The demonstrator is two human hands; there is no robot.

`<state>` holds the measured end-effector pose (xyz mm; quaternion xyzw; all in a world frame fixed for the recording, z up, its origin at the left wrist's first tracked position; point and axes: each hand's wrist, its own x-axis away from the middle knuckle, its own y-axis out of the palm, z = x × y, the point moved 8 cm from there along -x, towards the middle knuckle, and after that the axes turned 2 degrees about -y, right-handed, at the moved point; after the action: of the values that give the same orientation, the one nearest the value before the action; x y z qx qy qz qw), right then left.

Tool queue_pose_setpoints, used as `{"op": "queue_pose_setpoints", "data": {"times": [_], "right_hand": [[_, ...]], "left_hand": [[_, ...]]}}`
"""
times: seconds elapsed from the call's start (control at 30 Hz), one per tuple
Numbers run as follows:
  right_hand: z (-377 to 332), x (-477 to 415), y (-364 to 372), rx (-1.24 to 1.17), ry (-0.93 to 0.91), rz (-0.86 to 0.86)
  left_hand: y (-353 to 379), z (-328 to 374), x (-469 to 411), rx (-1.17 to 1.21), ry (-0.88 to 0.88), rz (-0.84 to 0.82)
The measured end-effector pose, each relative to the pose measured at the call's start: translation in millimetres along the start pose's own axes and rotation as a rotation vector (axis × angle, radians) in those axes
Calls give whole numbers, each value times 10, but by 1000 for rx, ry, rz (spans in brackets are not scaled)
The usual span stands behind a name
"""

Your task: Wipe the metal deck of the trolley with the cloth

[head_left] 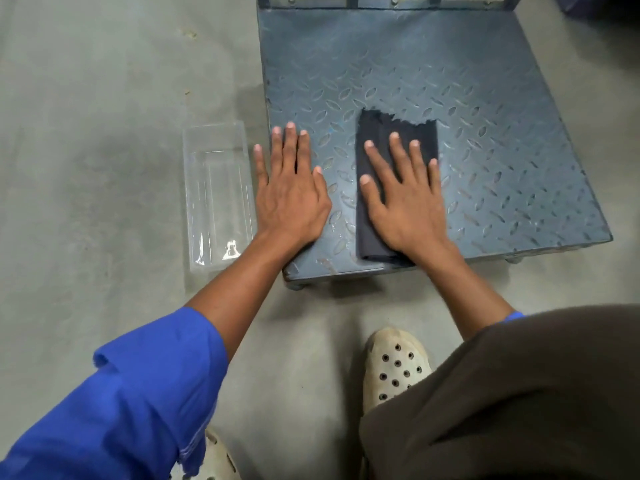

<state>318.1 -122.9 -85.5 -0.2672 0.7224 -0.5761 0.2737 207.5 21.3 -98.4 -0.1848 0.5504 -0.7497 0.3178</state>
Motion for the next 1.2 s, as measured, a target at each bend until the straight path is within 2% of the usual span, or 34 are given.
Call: {"op": "queue_pose_setpoints", "data": {"times": [0.13, 0.3, 0.4, 0.5, 0.6, 0.77, 0.83, 0.9, 1.03, 1.1, 1.2], "right_hand": [[-252, 194, 67, 31, -171, -35], [261, -551, -9, -1, -43, -50], [189, -632, -6, -25, 19, -32], [-157, -204, 25, 23, -115, -10], [-181, -39, 35, 37, -207, -42], [222, -763, 16, 12, -46, -59], [151, -982, 36, 4, -8, -49], [-143, -928, 37, -8, -20, -22], [-483, -43, 68, 33, -210, -27], [-179, 130, 21, 43, -180, -48], [264, -293, -48, 33, -11, -35]], "left_hand": [[2, -54, -122, 20, -9, -1], [34, -65, -215, 20, -22, -7], [31, -69, -264, -6, -29, 1], [31, -53, -315, -25, -20, 2], [30, -56, -440, -25, -7, 5], [41, -70, -586, 34, -16, -13], [37, -74, -600, 51, -17, -12], [33, -80, -602, 80, -16, -4], [20, -112, -597, 111, -11, 11], [19, -110, -584, 105, -17, 17], [13, -75, -594, 32, -19, 28]]}}
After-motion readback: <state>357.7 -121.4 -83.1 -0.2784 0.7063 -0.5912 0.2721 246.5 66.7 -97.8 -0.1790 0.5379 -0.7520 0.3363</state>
